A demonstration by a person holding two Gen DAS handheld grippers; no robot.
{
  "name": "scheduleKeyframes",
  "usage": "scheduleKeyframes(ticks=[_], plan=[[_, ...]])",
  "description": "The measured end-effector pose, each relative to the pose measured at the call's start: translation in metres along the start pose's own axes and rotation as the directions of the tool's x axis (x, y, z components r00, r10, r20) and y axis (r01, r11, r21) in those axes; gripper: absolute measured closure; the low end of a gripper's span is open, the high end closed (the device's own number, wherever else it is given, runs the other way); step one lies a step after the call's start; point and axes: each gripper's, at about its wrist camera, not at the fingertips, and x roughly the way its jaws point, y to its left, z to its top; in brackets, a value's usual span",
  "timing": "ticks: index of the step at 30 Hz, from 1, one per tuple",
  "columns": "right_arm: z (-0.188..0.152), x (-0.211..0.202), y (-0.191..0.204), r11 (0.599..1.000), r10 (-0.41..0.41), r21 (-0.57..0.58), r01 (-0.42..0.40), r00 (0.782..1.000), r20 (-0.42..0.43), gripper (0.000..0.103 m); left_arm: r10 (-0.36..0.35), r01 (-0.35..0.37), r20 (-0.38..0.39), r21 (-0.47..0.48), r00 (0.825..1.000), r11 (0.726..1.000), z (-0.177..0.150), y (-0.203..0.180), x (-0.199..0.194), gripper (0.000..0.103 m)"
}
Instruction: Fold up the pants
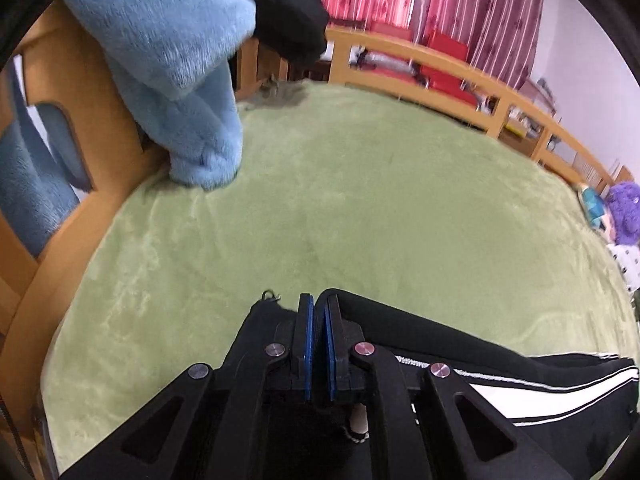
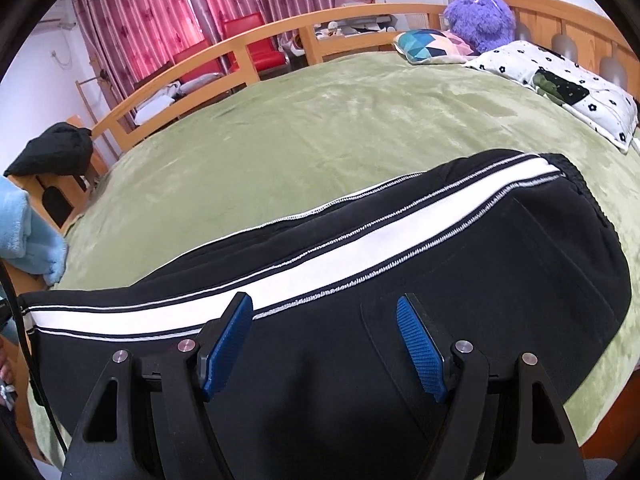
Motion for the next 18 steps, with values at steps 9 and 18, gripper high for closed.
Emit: scheduleKeyframes(ticks=[9,18], plan=[[-0.008,0.025,0.017,0.999,-0.022,-0.039,0.020,0.998,-0.059,0.029,0.068,-0.069,-0.100,-0.010,0.993,0.998,-0.016,0.022,0.022,0.035],[-0.023,0.013,0.036,0.999,0.018,-0.032,-0.020,0.998,-0.057,0.029,-0.038,0.038,-0.005,0.002,0.999,0.999,-0.029,0.025,-0.040,0.029]])
